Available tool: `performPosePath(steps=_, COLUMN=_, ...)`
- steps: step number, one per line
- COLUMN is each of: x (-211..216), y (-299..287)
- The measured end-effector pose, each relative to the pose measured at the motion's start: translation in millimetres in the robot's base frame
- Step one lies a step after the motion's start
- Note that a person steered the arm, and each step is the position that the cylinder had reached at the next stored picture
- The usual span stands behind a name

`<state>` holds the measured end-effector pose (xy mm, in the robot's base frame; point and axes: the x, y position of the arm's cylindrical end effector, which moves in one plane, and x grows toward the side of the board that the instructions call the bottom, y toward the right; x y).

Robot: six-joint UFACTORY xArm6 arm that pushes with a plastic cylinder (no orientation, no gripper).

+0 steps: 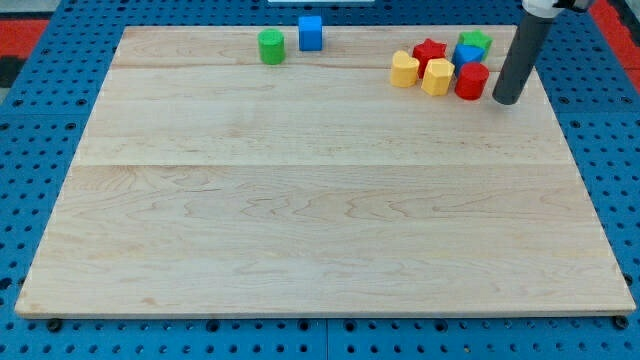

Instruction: Adjust the red circle and green star to form a group of blocks

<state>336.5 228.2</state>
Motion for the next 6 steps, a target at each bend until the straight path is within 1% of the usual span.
performPosePath(steps=3, x=-34.3, y=-31.8)
performPosePath(steps=4, x=-34.8, y=-8.0)
performPosePath(steps=5, x=-45.7, y=20.9)
performPosePath(steps=6, x=-69.8, y=20.9)
